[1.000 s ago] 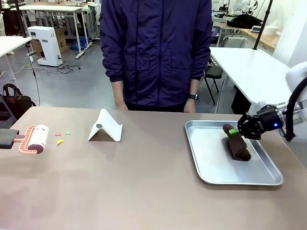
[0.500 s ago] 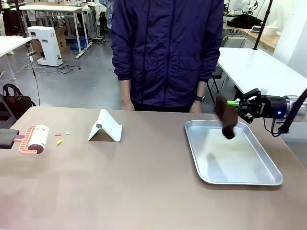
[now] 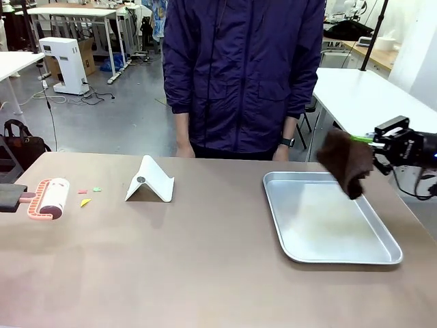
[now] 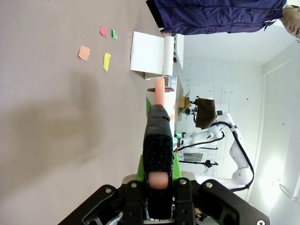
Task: Clean the surface of the table.
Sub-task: If a person points to the right, clean the right side of the table with your right hand, and if they point to the left, clean the left side with your left hand.
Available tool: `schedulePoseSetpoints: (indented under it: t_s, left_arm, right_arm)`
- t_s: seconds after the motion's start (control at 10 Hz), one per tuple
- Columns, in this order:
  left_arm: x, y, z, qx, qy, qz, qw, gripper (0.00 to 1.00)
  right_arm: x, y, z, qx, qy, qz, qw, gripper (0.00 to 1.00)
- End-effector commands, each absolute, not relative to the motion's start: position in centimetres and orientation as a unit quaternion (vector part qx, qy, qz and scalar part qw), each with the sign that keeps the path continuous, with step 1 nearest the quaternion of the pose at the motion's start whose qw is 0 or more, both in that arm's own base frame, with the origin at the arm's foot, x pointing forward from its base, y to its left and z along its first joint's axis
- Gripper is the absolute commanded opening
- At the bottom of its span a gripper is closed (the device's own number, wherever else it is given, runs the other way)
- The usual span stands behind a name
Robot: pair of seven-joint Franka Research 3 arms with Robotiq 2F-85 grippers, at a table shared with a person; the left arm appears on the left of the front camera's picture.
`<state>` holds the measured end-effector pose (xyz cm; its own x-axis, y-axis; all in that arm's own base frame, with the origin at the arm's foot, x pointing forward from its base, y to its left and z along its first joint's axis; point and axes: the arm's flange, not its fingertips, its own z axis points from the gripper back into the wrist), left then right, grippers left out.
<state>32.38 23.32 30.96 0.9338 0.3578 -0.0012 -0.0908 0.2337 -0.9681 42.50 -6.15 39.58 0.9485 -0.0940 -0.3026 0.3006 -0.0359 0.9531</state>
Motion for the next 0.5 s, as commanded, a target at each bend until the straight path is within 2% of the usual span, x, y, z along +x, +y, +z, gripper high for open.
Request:
schedulePoseSetpoints:
  t_s: [0.0,0.3,0.4]
  left_arm:
    - [32.1,23.2,31.3,-0.607,-0.111,0.14,0.774,0.0]
    - [32.1,23.2,31.3,-0.607,-0.111,0.14,0.774,0.0]
    - [32.1,23.2,31.3,-0.607,-0.111,0.14,0.774,0.0]
  right_arm:
    - [39.4,-7.6,40.3,0.675,0.071,-0.16,0.717,0.09]
    - [37.5,-10.0,38.9,0.666,0.057,-0.167,0.725,0.09]
    - [38.6,-9.4,39.4,0.675,0.067,-0.161,0.717,0.09]
